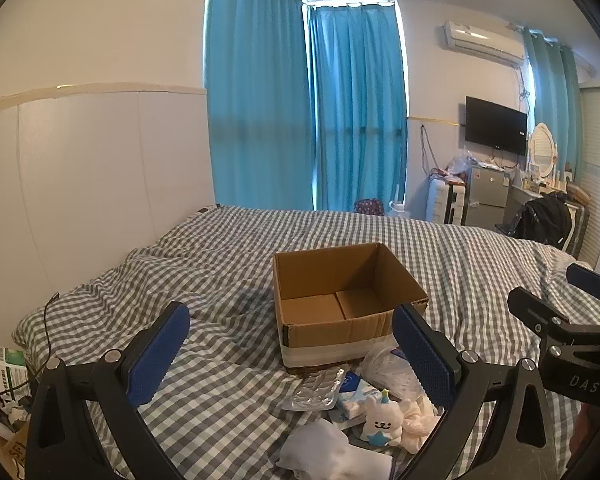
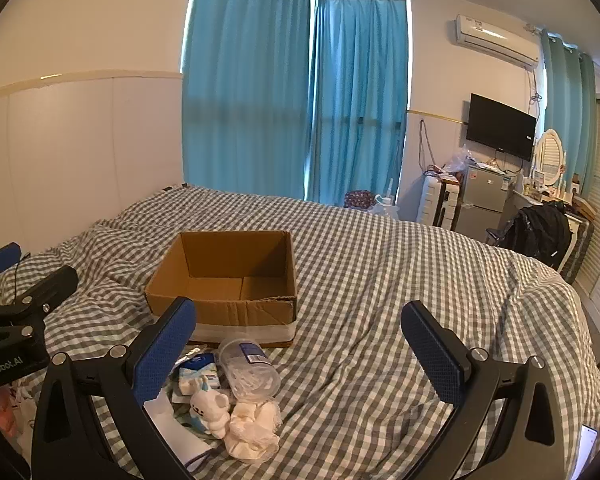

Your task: Organize objects

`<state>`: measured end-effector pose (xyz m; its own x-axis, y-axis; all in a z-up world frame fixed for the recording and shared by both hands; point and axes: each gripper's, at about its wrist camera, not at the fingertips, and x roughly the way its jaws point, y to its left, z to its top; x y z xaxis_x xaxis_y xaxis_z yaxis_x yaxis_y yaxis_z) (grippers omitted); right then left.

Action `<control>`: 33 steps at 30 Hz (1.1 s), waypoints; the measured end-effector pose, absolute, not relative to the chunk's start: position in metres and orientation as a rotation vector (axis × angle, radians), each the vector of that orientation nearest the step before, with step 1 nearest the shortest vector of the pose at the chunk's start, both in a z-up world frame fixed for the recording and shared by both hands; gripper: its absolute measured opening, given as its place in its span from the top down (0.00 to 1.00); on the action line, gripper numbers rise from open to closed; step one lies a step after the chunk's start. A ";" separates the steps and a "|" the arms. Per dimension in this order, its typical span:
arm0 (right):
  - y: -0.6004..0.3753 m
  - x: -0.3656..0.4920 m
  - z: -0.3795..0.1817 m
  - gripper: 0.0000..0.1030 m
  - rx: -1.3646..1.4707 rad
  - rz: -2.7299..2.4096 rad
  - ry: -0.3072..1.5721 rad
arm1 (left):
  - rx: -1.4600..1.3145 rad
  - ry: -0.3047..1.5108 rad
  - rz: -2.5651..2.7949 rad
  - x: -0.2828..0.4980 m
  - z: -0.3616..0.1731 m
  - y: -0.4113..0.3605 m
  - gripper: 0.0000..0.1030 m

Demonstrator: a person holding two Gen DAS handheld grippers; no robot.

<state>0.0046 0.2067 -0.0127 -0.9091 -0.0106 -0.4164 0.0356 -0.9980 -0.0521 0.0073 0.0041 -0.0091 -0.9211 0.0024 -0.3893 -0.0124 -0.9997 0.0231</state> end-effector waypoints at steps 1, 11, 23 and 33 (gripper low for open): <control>0.206 0.005 -0.013 0.00 0.664 -3.046 0.093 | -0.625 0.032 3.069 0.007 -0.009 0.004 0.00; 0.208 0.007 -0.010 0.00 0.648 -3.047 0.075 | -0.613 0.040 3.057 0.009 -0.010 0.008 0.00; 0.208 0.008 -0.010 0.00 0.641 -3.042 0.071 | -0.653 0.036 3.022 0.005 -0.012 0.011 0.00; 0.206 0.010 -0.007 0.00 0.626 -3.043 0.086 | -0.616 0.010 3.060 0.010 -0.006 0.006 0.00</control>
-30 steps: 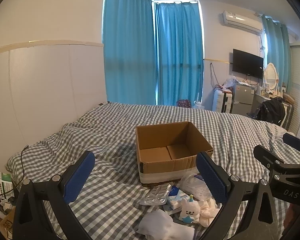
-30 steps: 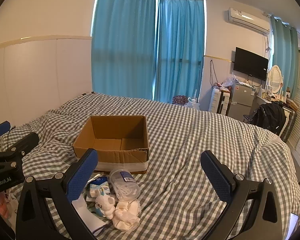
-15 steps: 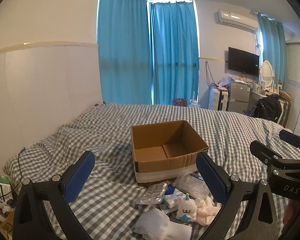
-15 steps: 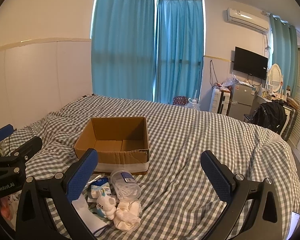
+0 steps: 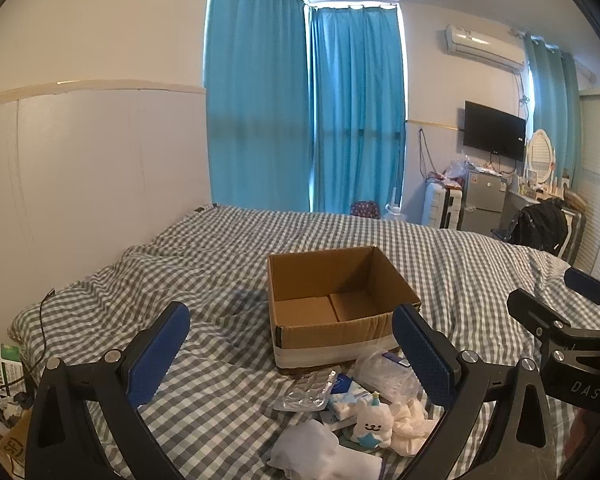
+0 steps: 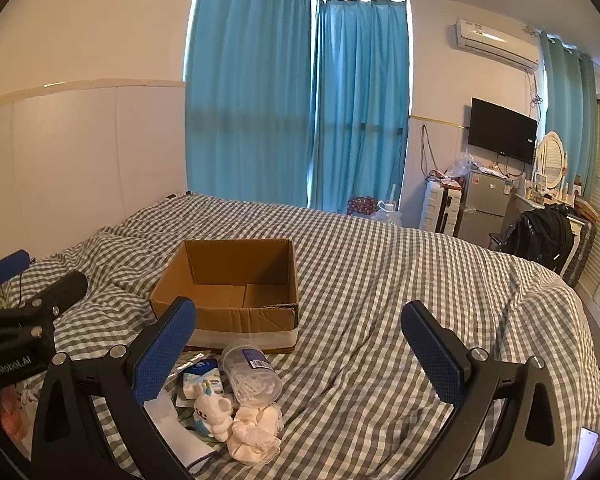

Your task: Organize objects

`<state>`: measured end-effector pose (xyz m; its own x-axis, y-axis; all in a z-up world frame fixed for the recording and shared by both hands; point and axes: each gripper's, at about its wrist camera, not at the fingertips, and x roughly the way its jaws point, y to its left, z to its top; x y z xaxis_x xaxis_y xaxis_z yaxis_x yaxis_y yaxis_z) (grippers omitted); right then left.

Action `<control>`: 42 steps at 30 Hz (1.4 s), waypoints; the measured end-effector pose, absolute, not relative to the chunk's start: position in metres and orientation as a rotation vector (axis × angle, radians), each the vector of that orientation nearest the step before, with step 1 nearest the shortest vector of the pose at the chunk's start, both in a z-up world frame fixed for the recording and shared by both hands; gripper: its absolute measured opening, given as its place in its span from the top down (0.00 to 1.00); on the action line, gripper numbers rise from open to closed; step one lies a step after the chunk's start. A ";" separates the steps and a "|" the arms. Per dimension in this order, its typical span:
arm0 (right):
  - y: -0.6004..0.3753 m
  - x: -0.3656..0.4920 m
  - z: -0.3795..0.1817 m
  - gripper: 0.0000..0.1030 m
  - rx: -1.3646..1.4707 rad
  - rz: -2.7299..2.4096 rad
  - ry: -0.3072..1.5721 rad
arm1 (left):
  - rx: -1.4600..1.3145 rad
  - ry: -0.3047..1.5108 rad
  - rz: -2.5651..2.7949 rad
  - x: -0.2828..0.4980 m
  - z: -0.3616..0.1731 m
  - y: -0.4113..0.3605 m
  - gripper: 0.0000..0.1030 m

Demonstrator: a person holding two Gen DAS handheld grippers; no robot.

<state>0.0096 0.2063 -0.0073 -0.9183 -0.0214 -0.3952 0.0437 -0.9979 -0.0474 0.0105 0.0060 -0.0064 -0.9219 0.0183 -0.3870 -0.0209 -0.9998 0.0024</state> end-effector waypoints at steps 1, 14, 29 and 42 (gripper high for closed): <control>0.206 0.010 -0.007 0.00 0.627 -3.042 0.086 | -0.619 0.012 3.060 0.011 -0.007 0.006 0.00; 0.203 0.017 -0.005 0.00 0.609 -3.033 0.106 | -0.624 0.043 3.088 0.014 -0.010 0.009 0.00; 0.210 -0.012 -0.079 0.00 0.895 -2.940 0.101 | -1.066 0.107 2.927 -0.012 -0.116 0.011 0.03; 0.197 -0.053 -0.185 0.33 1.375 -2.681 0.152 | -1.358 0.161 2.708 -0.023 -0.191 0.035 0.03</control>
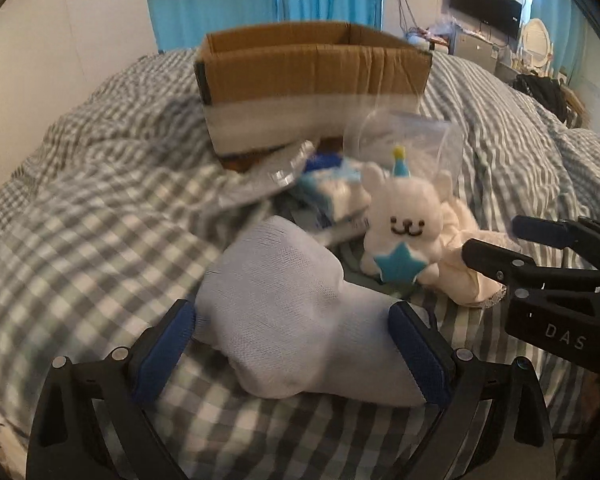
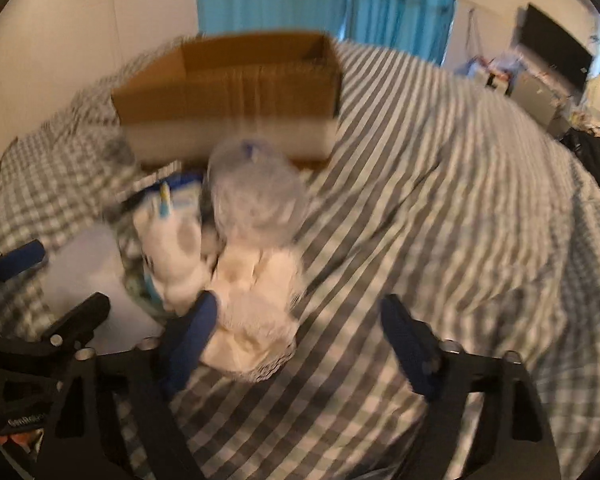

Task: Organize objects
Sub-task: 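Grasp white socks with left gripper and lace cloth with right gripper, drop both into box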

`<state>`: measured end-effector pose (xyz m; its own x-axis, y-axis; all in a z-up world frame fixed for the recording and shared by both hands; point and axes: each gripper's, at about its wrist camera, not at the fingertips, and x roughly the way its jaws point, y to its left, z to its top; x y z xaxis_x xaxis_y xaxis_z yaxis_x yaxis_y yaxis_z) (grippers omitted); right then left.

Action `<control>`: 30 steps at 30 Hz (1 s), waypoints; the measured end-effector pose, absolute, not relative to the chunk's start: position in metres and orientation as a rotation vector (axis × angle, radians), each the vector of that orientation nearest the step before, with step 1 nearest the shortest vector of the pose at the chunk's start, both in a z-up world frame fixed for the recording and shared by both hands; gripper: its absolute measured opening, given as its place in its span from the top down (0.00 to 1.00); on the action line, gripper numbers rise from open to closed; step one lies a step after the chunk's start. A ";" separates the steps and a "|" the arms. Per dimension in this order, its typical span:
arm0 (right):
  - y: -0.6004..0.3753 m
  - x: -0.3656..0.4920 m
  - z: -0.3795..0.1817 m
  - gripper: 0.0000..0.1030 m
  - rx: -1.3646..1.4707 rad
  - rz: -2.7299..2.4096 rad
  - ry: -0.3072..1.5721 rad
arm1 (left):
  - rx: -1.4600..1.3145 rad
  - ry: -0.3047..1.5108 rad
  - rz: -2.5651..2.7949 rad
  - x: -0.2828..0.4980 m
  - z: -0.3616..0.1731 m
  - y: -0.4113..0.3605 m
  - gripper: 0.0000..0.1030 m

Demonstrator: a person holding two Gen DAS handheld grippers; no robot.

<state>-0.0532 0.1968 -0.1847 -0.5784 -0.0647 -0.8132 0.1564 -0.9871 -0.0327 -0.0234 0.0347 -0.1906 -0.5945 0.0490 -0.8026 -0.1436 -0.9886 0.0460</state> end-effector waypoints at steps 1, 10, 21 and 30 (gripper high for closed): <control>0.196 -0.054 -0.189 0.39 1.388 -2.662 0.150 | -1.349 0.169 2.714 -0.023 -0.192 0.036 0.03; 0.183 -0.043 -0.189 0.89 1.359 -2.590 0.185 | -1.305 0.179 2.712 -0.018 -0.184 0.038 0.35; 0.190 -0.020 -0.133 0.91 1.189 -2.674 0.166 | -1.097 0.100 2.819 -0.003 -0.121 0.030 0.43; 0.196 -0.002 -0.068 0.91 0.960 -2.736 0.182 | -0.911 0.072 2.845 -0.031 -0.063 0.032 0.43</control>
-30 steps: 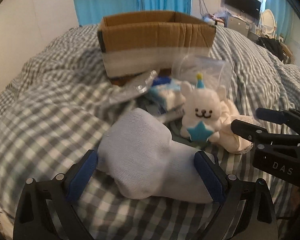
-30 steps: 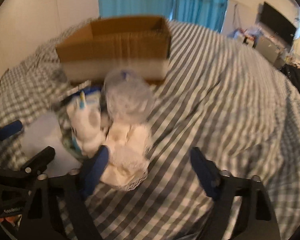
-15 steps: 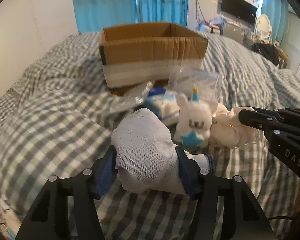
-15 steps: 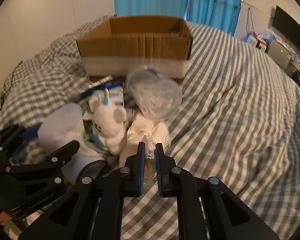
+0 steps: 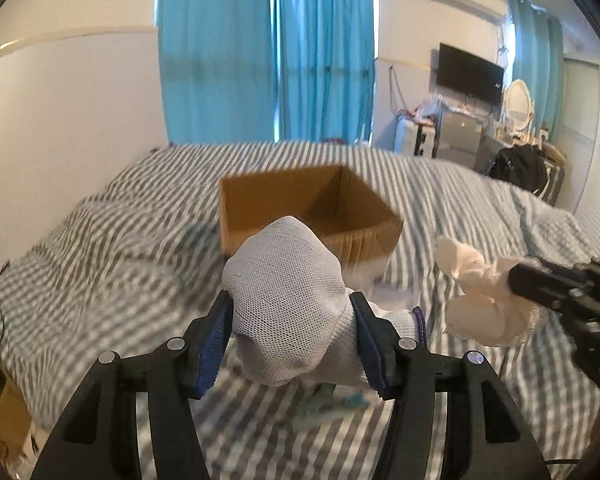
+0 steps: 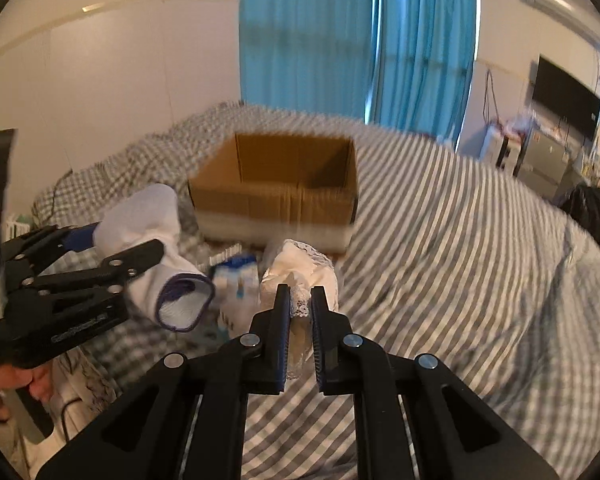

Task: Organize objects
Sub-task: 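Grasp white socks with left gripper and lace cloth with right gripper, drop both into box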

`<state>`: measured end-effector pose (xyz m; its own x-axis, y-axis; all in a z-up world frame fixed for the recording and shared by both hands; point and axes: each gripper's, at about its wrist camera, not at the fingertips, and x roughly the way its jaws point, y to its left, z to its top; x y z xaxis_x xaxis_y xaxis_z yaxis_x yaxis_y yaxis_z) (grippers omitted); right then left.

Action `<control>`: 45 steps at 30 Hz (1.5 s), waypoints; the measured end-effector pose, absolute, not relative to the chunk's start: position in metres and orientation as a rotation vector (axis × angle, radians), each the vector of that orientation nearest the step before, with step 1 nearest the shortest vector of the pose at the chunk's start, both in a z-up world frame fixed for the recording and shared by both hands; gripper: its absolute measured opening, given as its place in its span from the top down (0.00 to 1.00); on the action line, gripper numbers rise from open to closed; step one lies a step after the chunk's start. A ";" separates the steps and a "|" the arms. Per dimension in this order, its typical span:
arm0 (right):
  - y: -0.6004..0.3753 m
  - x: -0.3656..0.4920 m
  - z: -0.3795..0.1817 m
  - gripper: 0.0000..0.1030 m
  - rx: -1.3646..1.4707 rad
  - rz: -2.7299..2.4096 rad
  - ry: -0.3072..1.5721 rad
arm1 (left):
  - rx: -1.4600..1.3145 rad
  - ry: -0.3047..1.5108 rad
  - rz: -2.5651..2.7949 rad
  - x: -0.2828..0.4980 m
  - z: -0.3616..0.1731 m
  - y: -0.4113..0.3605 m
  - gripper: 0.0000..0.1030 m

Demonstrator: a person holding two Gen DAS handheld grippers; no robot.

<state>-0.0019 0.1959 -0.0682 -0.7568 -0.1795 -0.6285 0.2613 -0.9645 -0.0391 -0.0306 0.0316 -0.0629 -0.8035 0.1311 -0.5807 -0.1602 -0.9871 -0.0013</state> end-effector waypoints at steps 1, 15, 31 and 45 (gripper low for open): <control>0.196 -0.003 -0.059 0.91 0.934 -2.736 0.185 | -0.896 0.057 2.838 -0.038 -0.055 0.032 0.43; 0.179 -0.102 0.068 0.91 0.569 -2.734 0.275 | -0.726 0.115 2.883 -0.172 0.019 0.028 0.43; 0.161 -0.304 -0.075 0.91 0.959 -2.563 0.254 | -1.023 0.254 2.802 -0.293 -0.101 0.034 0.43; 0.183 -0.275 -0.041 0.40 0.886 -2.590 0.058 | -0.982 0.180 2.859 -0.253 -0.045 0.022 0.18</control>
<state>-0.2752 0.1834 -0.0406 -0.7187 -0.3580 -0.5960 0.3842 -0.9190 0.0887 -0.2529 0.0225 -0.0451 -0.7840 0.0682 -0.6169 -0.1450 -0.9866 0.0752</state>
